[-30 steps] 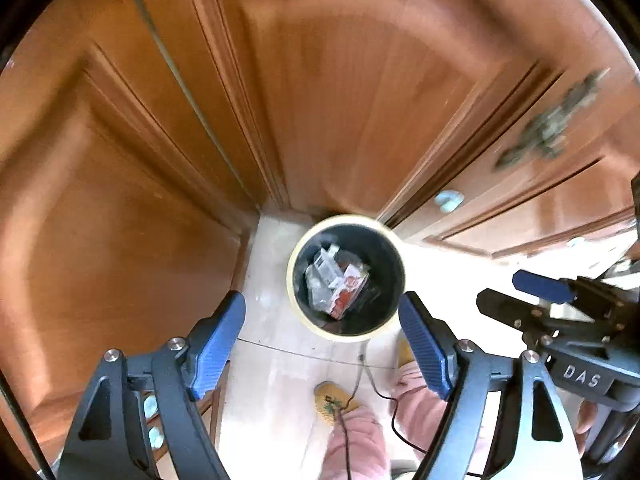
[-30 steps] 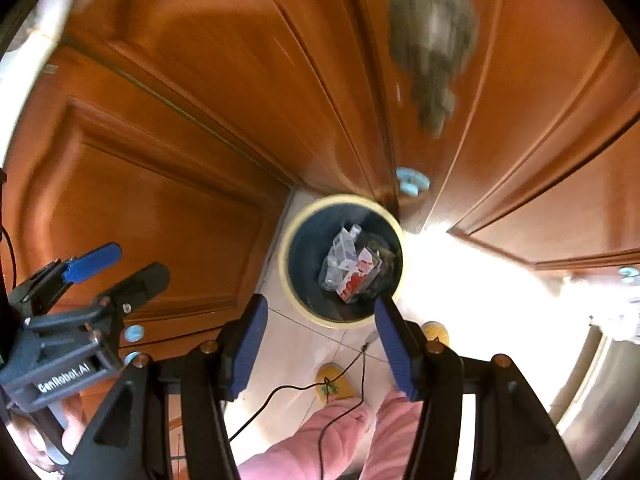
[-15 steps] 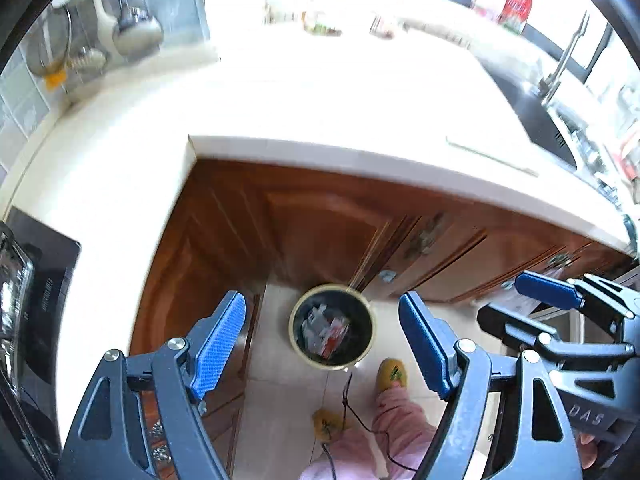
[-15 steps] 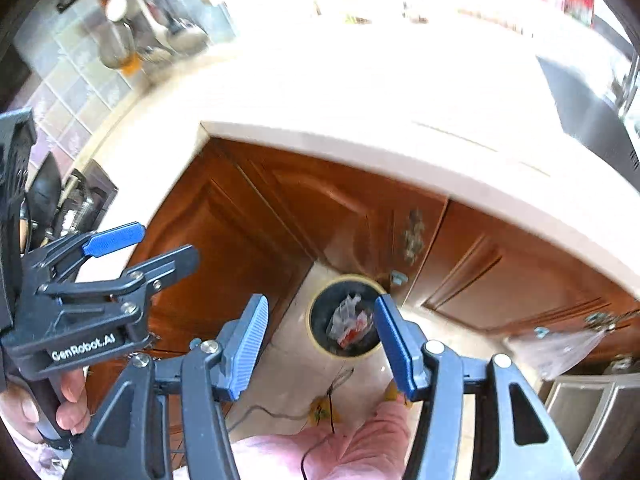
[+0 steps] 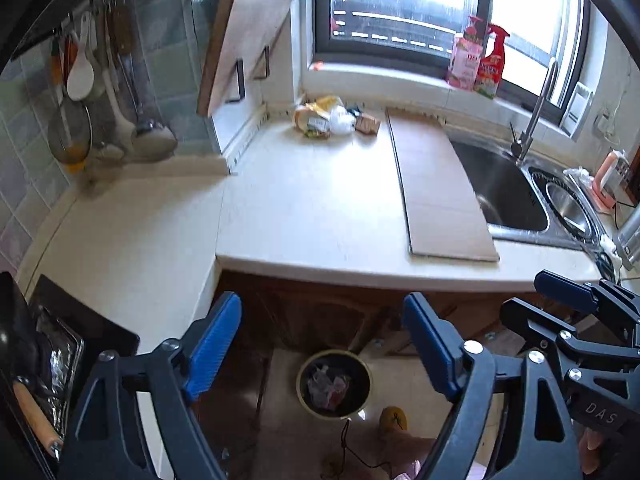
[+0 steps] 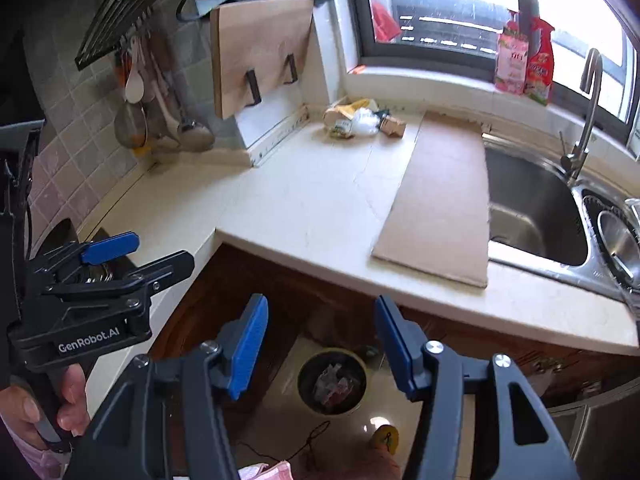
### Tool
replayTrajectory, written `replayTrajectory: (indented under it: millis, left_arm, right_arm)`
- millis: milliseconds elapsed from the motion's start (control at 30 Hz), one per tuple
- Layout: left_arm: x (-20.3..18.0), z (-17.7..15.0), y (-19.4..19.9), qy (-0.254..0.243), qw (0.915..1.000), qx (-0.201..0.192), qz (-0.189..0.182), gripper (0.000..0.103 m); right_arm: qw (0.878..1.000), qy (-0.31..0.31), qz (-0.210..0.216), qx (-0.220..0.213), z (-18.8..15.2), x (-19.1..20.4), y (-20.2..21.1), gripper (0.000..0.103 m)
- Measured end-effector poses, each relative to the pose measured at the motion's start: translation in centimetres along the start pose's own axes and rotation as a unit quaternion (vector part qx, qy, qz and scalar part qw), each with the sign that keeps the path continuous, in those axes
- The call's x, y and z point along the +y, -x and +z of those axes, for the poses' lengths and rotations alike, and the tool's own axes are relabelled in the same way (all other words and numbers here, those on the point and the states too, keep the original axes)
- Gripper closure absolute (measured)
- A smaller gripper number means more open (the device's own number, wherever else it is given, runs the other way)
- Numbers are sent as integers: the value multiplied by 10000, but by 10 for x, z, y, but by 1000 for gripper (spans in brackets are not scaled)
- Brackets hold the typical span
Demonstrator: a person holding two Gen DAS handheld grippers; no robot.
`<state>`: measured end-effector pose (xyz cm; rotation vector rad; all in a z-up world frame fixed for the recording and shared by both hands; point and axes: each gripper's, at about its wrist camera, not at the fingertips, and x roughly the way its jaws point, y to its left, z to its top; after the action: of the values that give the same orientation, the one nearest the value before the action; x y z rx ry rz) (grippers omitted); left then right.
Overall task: Collect trash
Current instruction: 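Raise both tools back toward the remaining trash on the counter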
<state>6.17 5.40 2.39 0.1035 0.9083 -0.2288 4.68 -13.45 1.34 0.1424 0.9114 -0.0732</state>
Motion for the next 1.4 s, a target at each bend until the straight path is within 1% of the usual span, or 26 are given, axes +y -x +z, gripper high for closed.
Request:
replayTrajectory:
  millis: [100, 233, 300, 500, 567, 667, 800, 867, 1033, 1200, 1333, 1400]
  left_arm:
    - [-3, 24, 10, -29, 9998, -215, 13, 15]
    - [-6, 57, 10, -7, 9991, -406, 74, 14]
    - [-8, 70, 4, 29, 9989, -469, 91, 14]
    - [-16, 133, -23, 129, 9973, -644, 327, 13]
    - [-20, 156, -38, 166, 9972, -622, 387, 13]
    - [-26, 189, -65, 270, 9977, -483, 401, 13]
    - [-35, 230, -102, 341, 9977, -327, 484, 13]
    - [-40, 249, -122, 340, 9974, -287, 574, 13]
    - [-49, 289, -188, 321, 9974, -26, 649, 13]
    - [-51, 314, -251, 298, 9970, 262, 671, 13]
    - [-51, 328, -298, 241, 9966, 447, 643, 13]
    - [-49, 331, -314, 225, 9967, 524, 579, 13]
  right_arm:
    - [9999, 3, -52, -155, 20, -7, 9, 47]
    - [9997, -117, 6, -233, 47, -25, 10, 47]
    - [9995, -155, 21, -271, 62, -36, 7, 47]
    - [9989, -219, 212, -363, 124, -80, -12, 47]
    - [9989, -207, 236, -353, 148, -96, -24, 47]
    - [9990, -164, 259, -313, 184, -119, -45, 47]
    - [9986, -90, 504, -105, 231, -148, -81, 47]
    - [9986, -25, 516, -80, 251, -160, -99, 47]
    - [9980, 26, 626, 108, 295, -184, -153, 47]
    - [9955, -46, 821, 479, 326, -201, -216, 47]
    - [9926, -128, 925, 776, 335, -209, -263, 47]
    - [9912, -192, 950, 906, 337, -212, -284, 47]
